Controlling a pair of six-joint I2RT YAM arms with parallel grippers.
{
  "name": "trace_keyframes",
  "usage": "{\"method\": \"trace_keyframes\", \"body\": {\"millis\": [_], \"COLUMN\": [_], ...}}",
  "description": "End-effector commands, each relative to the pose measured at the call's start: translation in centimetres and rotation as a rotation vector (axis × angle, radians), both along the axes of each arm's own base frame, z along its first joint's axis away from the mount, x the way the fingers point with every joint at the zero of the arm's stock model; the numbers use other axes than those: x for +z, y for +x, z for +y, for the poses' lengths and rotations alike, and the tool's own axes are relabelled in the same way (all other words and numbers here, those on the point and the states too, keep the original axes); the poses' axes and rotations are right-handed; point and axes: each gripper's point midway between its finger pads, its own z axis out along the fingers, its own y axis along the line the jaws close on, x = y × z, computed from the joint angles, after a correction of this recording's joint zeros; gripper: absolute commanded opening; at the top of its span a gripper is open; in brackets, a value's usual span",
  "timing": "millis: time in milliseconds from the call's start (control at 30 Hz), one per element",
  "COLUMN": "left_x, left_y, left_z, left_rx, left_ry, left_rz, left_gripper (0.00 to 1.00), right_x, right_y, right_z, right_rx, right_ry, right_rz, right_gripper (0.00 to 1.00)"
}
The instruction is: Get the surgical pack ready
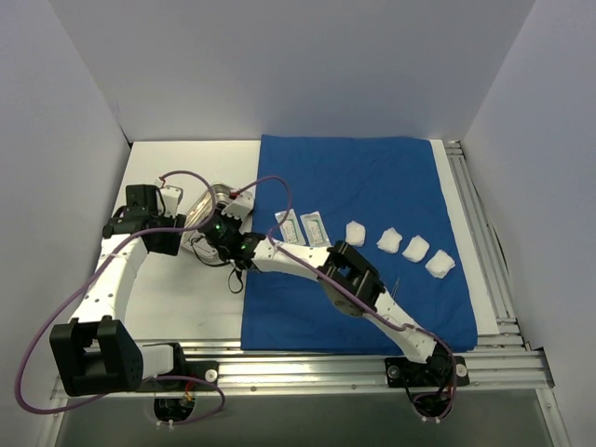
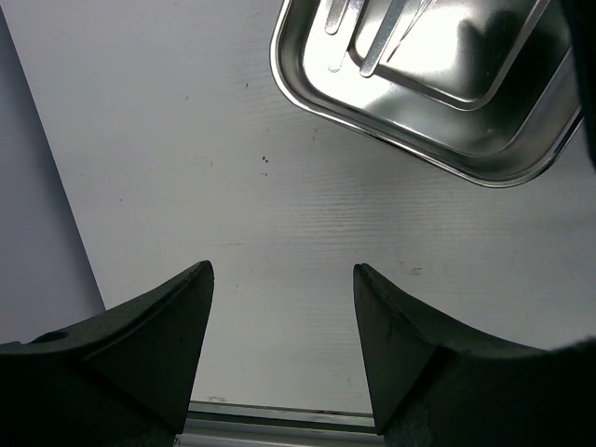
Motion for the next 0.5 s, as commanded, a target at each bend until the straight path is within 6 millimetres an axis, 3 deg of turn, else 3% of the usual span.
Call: {"method": "trace_keyframes", "body": {"millis": [0, 67, 100, 133, 167, 200, 233, 267, 300, 333, 367, 467], "left_x": [3.2, 3.5, 3.7, 3.7, 3.6, 3.7, 3.5, 3.3, 3.3, 3.1, 2.9, 2.7], "left_y": [1.3, 1.4, 1.4, 1.4, 1.4, 1.4, 1.4, 1.4, 1.3, 1.3, 1.3, 1.2], "left_z": [0.0, -0.2, -0.2, -0.3, -0.4, -0.6, -0.6, -0.7, -0.8, -0.8, -0.9, -1.1], "left_rx": [-0.020, -0.028, -0.030, -0.034, -0.039, -0.046, -0.047, -0.050, -0.053, -0.051, -0.052, -0.058], "left_ry": [-0.001, -0.007, -0.009, -0.013, -0.017, -0.026, -0.030, -0.033, -0.037, -0.038, -0.040, -0.051], "left_rz": [-0.099, -0.102, -0.104, -0.102, -0.098, -0.098, -0.093, -0.088, -0.087, -0.081, -0.076, -0.069], "left_gripper": [0.71, 0.71, 0.71, 0.71, 0.71, 0.71, 0.71, 0.71, 0.71, 0.71, 0.71, 0.71], "right_x": [16.7, 15.8, 18.3, 18.2, 15.9, 16.5, 15.8, 11.8, 12.9, 12.0, 10.0, 6.6], "right_y": [-0.2, -0.7, -1.3, -1.8, -1.8, -2.8, -3.4, -4.5, -5.6, -6.5, -8.1, -10.6], "right_z": [-1.9, -4.3, -6.0, -7.0, -9.0, -11.5, -13.2, -16.3, -18.6, -20.6, -24.4, -30.1], "right_rx": [0.050, 0.080, 0.095, 0.132, 0.142, 0.151, 0.154, 0.153, 0.140, 0.118, 0.095, 0.033], "right_ry": [0.111, 0.017, 0.008, -0.017, -0.079, -0.121, -0.155, -0.263, -0.273, -0.296, -0.355, -0.394], "right_rz": [-0.237, -0.213, -0.228, -0.206, -0.157, -0.122, -0.087, 0.009, 0.022, 0.060, 0.133, 0.279], "right_gripper": [0.19, 0.21, 0.21, 0.21, 0.21, 0.22, 0.22, 0.22, 0.22, 0.27, 0.29, 0.28]}}
